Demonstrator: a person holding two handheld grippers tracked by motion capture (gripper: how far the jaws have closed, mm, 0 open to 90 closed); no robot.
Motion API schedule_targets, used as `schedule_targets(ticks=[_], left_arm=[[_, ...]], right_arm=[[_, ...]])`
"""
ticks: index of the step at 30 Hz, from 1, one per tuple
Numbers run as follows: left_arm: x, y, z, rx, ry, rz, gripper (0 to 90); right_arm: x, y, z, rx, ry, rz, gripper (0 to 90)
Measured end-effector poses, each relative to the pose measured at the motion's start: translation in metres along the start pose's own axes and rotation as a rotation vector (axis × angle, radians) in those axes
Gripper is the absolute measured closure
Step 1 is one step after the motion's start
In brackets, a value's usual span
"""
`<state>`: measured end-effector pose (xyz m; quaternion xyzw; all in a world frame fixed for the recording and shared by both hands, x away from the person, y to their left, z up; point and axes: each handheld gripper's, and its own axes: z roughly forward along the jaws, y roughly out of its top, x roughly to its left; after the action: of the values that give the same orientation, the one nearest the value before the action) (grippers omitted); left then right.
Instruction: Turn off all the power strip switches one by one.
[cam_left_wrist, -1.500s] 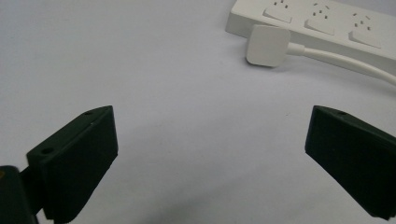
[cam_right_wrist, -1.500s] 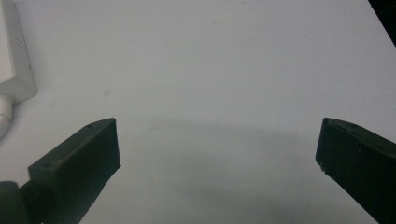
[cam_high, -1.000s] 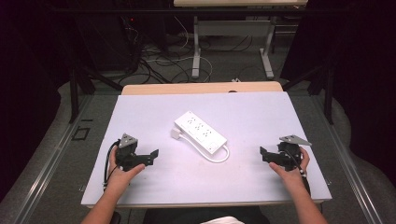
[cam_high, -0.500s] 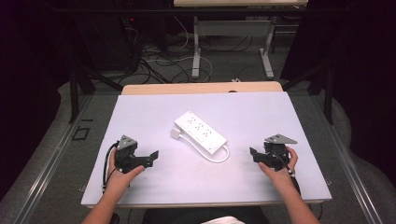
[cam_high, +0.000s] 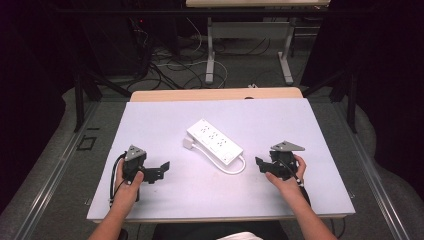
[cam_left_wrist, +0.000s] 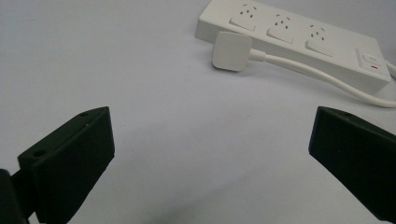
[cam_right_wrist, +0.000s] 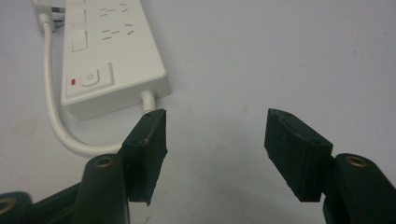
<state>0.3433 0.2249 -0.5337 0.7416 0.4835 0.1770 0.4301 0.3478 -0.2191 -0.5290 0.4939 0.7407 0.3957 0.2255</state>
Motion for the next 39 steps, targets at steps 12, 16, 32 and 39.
schedule_targets(ticks=[12,16,32,39], left_arm=[[0.004,-0.001,0.001,-0.006,0.012,-0.019,0.2],[0.006,-0.002,0.001,-0.003,0.015,-0.025,0.2],[0.008,-0.002,0.0,0.015,0.027,-0.02,0.3],[0.008,-0.002,0.0,0.022,0.031,-0.016,0.3]], right_arm=[[0.023,0.017,0.014,0.017,0.061,-0.074,32.5],[0.026,0.022,0.018,0.005,0.076,-0.057,34.0],[0.039,0.045,0.031,0.063,0.117,-0.094,36.6],[0.049,0.054,0.039,0.083,0.118,-0.128,35.9]])
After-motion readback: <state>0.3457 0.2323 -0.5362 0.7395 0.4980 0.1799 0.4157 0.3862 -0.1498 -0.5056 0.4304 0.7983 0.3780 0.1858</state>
